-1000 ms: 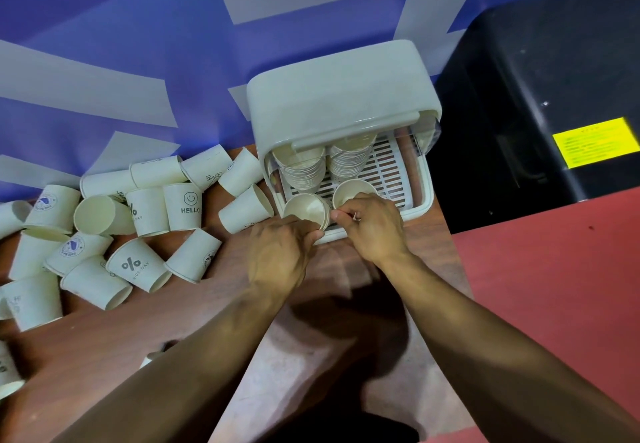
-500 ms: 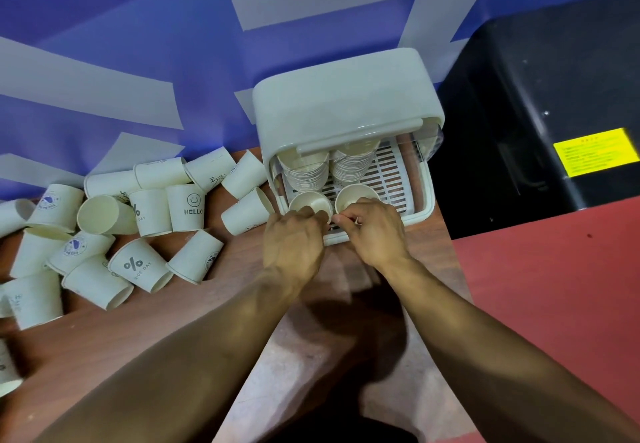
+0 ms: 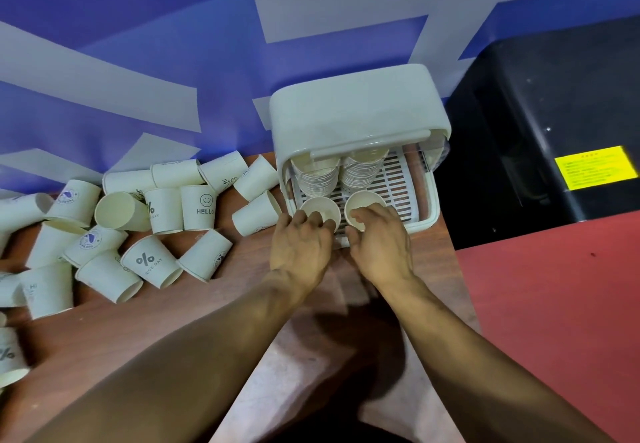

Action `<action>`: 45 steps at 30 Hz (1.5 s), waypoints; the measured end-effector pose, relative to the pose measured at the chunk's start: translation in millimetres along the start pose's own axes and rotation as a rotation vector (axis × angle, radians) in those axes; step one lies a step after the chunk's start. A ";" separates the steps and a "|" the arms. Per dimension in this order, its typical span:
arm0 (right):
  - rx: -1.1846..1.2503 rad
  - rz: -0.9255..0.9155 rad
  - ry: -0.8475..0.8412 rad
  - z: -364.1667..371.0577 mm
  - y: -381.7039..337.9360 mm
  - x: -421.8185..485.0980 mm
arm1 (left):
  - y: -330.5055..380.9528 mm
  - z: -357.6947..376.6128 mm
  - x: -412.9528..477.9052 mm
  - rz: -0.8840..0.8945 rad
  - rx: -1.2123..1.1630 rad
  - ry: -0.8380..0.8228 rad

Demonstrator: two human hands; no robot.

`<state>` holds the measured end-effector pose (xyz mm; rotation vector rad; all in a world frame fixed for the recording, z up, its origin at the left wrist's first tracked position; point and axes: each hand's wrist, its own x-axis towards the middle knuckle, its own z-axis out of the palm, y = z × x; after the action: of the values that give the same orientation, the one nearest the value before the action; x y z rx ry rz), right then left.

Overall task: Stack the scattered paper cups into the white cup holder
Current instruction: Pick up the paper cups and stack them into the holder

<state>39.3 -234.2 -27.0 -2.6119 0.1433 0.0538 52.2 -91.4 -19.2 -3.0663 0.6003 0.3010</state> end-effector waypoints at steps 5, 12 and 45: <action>0.055 -0.009 0.042 -8.7 -20.7 -15.4 | -9.0 -13.7 -16.9 -0.011 -0.102 0.128; 0.119 -0.218 0.043 -6.7 -81.4 -35.9 | -45.5 -37.8 -76.2 -0.172 -0.194 0.237; -0.044 -0.654 -0.592 242.5 -497.6 -215.6 | -448.7 42.1 -463.5 -1.021 -0.629 0.353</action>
<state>-121.6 335.2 25.6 -2.4364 -0.9110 0.5843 -209.0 499.2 11.2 -3.4533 -1.3039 -0.1069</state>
